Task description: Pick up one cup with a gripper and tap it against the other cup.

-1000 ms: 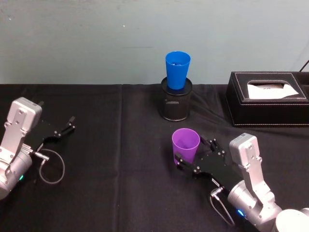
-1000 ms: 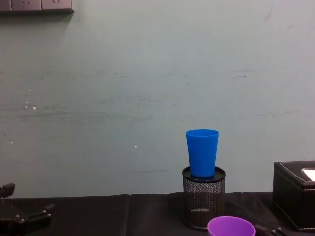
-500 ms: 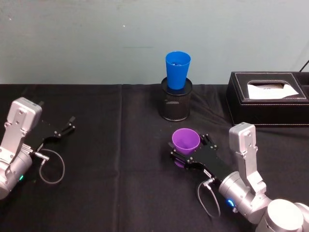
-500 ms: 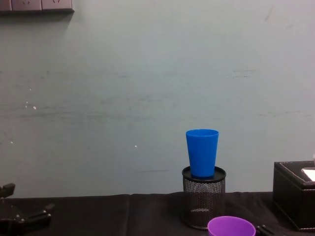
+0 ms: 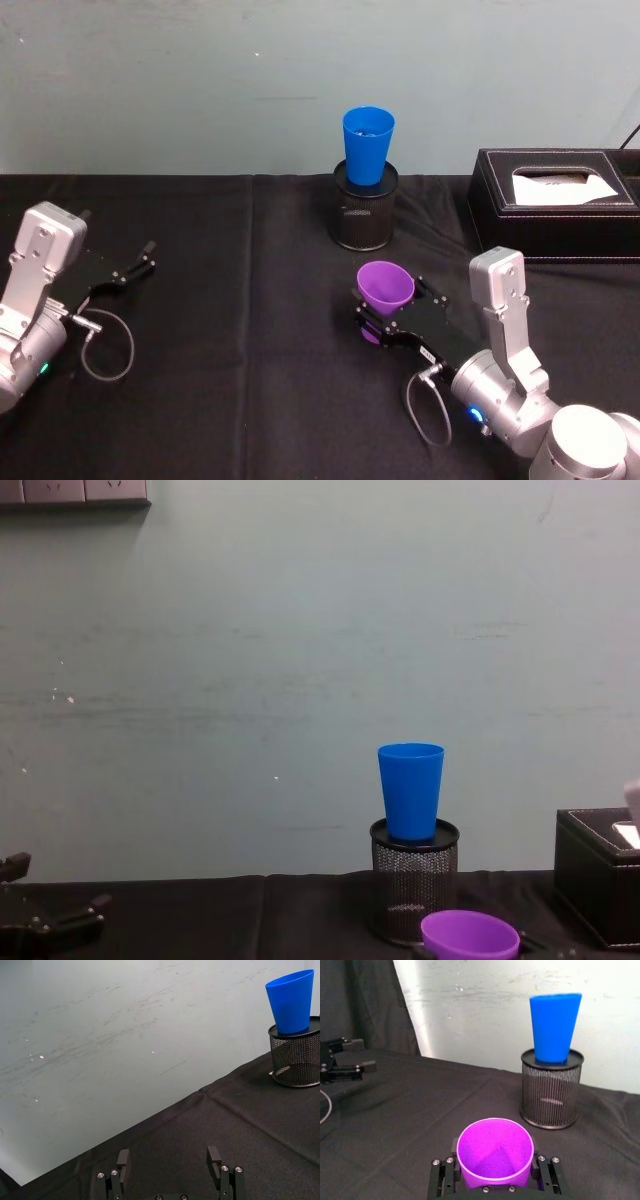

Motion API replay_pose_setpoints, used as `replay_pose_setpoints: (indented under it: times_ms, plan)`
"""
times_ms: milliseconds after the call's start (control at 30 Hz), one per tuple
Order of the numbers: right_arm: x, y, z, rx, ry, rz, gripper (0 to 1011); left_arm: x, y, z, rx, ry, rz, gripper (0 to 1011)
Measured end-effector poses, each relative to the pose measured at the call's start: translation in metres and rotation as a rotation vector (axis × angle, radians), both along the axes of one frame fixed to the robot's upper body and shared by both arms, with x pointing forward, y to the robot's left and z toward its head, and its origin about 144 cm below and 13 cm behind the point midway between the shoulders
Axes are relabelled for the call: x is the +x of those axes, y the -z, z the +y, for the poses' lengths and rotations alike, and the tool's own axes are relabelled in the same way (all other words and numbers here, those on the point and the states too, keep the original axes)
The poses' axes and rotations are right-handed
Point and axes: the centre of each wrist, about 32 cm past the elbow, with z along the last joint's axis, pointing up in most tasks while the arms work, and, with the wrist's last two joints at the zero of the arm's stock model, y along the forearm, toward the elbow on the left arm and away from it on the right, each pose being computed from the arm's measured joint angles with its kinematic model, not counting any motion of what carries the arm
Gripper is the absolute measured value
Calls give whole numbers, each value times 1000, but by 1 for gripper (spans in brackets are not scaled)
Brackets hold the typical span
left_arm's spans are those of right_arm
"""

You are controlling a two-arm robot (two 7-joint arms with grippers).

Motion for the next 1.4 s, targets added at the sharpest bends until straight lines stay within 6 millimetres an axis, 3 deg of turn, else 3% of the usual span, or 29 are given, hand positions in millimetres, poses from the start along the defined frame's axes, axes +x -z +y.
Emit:
replay_pose_setpoints:
  times_ms: [167, 367, 600, 1400]
  plan:
    - [2, -17, -2, -8, -1, -21, 739, 0, 0, 0, 0, 0, 0, 1000]
    - [3, -56, -5, -15, 8, -61, 739, 0, 0, 0, 0, 0, 0, 1000]
    - [2, -78, -8, -6, 4, -53, 739, 0, 0, 0, 0, 0, 0, 1000]
    - [2, -80, -8, -6, 3, -52, 739, 0, 0, 0, 0, 0, 0, 1000]
